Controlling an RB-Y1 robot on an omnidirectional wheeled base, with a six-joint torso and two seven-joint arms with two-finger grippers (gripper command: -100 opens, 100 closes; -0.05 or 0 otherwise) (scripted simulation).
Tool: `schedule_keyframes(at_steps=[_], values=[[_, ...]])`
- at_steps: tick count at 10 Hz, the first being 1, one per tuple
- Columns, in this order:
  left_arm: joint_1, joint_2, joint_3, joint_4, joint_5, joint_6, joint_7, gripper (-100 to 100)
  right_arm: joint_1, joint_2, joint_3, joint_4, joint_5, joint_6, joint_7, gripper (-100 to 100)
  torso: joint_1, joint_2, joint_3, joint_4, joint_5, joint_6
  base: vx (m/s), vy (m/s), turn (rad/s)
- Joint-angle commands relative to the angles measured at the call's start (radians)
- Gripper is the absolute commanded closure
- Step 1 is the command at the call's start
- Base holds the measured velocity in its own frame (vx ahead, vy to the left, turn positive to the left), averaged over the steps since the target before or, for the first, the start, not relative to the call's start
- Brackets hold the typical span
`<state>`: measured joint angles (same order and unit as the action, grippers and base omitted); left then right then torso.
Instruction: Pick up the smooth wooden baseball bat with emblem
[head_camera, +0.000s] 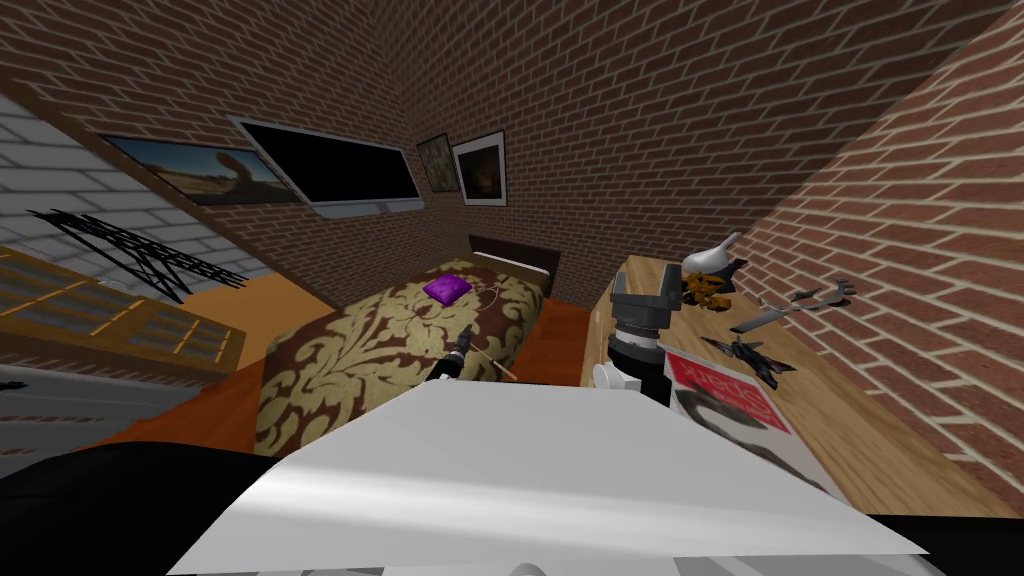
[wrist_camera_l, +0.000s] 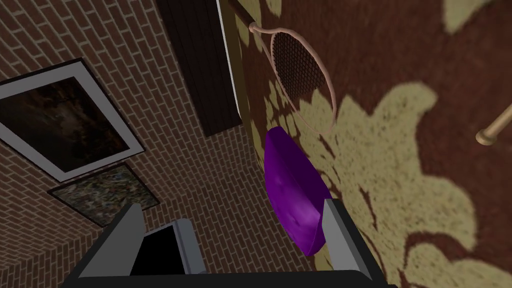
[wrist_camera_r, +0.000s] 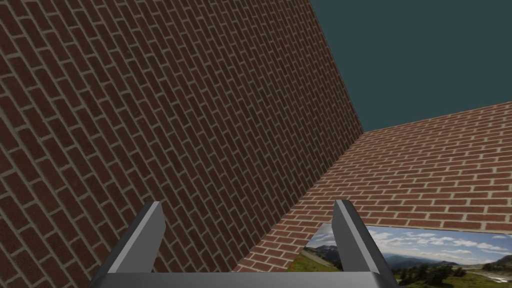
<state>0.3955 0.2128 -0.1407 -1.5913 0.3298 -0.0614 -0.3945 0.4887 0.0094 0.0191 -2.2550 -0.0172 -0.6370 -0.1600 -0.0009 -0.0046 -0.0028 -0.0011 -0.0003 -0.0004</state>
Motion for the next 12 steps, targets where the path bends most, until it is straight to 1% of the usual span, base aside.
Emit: schedule_keyframes(at_steps=[1, 3, 4, 5, 6, 7, 9, 10, 12], values=[[-0.006, -0.004, -0.017, 0.050, 0.030, 0.050, -0.033, -100, 0.000, 0.000, 0.000, 0.000, 0.000, 0.000, 0.000, 0, 0.000, 0.000, 0.000, 0.000, 0.000, 0.000, 0.121, 0.007, -0.161], [-0.006, -0.004, -0.017, 0.066, 0.030, 0.052, -0.033, -100, 0.000, 0.000, 0.000, 0.000, 0.000, 0.000, 0.000, 0, 0.000, -0.001, -0.001, 0.000, 0.000, 0.000, 0.059, 0.011, -0.005], [-0.011, -0.004, -0.027, 0.096, 0.051, 0.086, -0.052, -100, 0.000, 0.000, 0.000, 0.000, 0.000, 0.000, 0.000, 0, 0.000, 0.002, 0.001, 0.000, 0.000, 0.000, 0.041, 0.000, -0.102], [-0.011, -0.004, -0.027, 0.107, 0.051, 0.086, -0.052, -100, 0.000, 0.000, 0.000, 0.000, 0.000, 0.000, 0.000, 0, -0.001, 0.002, 0.001, 0.000, 0.000, 0.000, 0.045, 0.006, -0.054], [-0.016, -0.005, -0.037, 0.145, 0.072, 0.119, -0.071, -100, 0.000, 0.000, 0.000, 0.000, 0.000, 0.000, 0.000, 0, 0.000, 0.002, 0.001, 0.000, 0.000, 0.000, 0.068, 0.010, -0.093], [-0.016, -0.005, -0.037, 0.147, 0.072, 0.119, -0.071, -100, 0.000, 0.000, 0.000, 0.000, 0.000, 0.000, 0.000, 0, 0.000, 0.001, 0.001, 0.000, 0.000, 0.000, 0.060, 0.012, -0.043], [-0.027, -0.005, -0.056, 0.220, 0.112, 0.175, -0.107, -100, 0.000, 0.000, 0.000, 0.000, 0.000, 0.000, 0.000, 0, 0.000, 0.000, 0.000, 0.000, 0.000, 0.000, 0.094, 0.015, -0.114], [-0.027, -0.005, -0.056, 0.228, 0.112, 0.183, -0.107, -100, 0.000, 0.000, 0.000, 0.000, 0.000, 0.000, 0.000, 0, 0.000, -0.001, -0.001, 0.000, 0.000, 0.000, 0.073, 0.010, -0.030], [-0.036, -0.006, -0.074, 0.298, 0.148, 0.240, -0.140, -100, 0.000, 0.000, 0.000, 0.000, 0.000, 0.000, 0.000, 0, 0.000, 0.000, 0.000, 0.000, 0.000, 0.000, 0.081, 0.011, -0.104]])
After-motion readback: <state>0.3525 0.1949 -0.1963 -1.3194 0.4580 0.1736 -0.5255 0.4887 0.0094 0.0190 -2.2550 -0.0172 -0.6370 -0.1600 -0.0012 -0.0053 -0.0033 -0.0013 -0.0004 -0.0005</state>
